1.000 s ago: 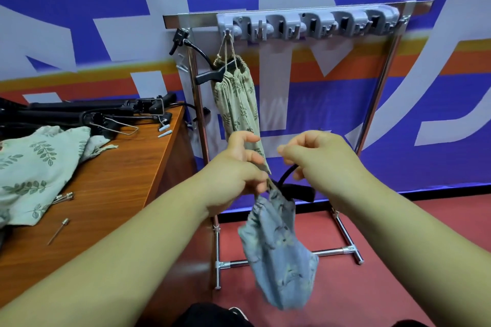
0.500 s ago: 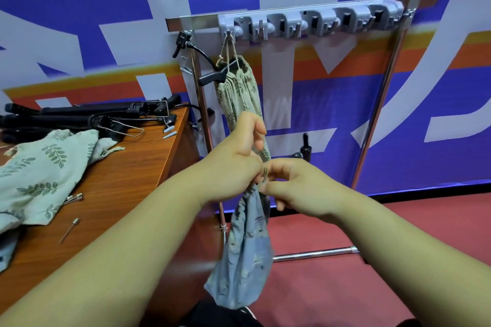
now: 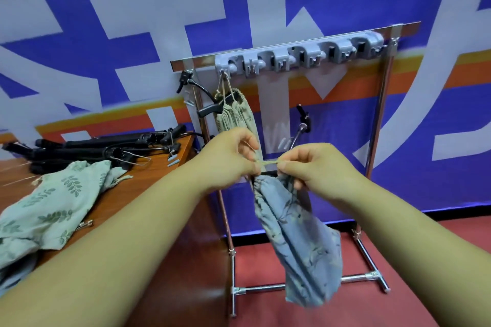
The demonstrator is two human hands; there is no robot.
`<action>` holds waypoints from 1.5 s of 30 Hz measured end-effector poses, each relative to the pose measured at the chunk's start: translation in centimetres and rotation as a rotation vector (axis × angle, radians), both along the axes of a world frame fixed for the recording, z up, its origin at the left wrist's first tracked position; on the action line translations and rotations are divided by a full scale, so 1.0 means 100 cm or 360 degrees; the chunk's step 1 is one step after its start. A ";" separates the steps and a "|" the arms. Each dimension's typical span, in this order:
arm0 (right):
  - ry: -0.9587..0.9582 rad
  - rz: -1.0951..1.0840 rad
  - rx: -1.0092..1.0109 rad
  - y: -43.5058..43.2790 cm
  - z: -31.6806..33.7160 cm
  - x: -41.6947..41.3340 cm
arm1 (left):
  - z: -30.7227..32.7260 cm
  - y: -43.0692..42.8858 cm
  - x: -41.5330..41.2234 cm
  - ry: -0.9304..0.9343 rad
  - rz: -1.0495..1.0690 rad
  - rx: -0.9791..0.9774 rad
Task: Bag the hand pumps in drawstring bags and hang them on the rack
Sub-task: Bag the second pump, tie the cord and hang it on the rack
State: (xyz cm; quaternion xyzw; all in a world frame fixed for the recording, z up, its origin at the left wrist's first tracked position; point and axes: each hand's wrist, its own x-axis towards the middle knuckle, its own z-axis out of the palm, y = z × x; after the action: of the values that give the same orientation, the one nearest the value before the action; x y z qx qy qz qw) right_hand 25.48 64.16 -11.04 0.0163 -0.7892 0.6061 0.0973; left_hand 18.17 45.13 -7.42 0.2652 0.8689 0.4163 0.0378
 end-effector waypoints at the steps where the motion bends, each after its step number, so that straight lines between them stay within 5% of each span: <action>1: 0.0008 -0.0031 0.0003 0.005 0.003 -0.003 | 0.001 0.005 -0.002 -0.0002 0.0036 0.0013; 22: 0.0399 -0.0652 0.0819 0.026 0.088 -0.186 | 0.088 0.059 -0.151 0.0803 0.0483 0.0094; 45: 0.0373 -0.0969 0.1184 0.010 0.091 -0.233 | 0.104 0.066 -0.207 0.0968 0.0502 -0.0227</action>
State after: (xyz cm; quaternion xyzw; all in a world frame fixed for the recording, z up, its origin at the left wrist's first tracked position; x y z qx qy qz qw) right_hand 2.22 65.12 -1.92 -0.1133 -0.9048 0.2216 0.3456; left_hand -2.53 51.69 3.02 0.2362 0.8975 0.2572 -0.2693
